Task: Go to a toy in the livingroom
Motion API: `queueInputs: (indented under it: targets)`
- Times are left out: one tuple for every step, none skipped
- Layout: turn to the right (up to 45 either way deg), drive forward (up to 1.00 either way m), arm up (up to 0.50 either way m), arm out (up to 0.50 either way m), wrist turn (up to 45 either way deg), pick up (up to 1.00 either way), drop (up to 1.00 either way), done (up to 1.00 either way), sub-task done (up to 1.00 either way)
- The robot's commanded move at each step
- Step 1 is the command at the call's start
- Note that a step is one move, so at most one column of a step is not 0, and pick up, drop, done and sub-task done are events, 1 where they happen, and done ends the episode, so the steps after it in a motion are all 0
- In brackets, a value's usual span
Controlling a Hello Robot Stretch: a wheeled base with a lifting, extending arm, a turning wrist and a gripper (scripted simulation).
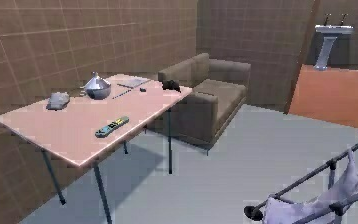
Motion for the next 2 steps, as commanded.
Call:
queueInputs:
  targets:
    - [0.0, 0.75, 0.0, 0.0, 0.0, 0.0, 0.0, 0.0, 0.0]
    - [0.0, 0.0, 0.0, 0.0, 0.0, 0.0, 0.0, 1.0, 0.0]
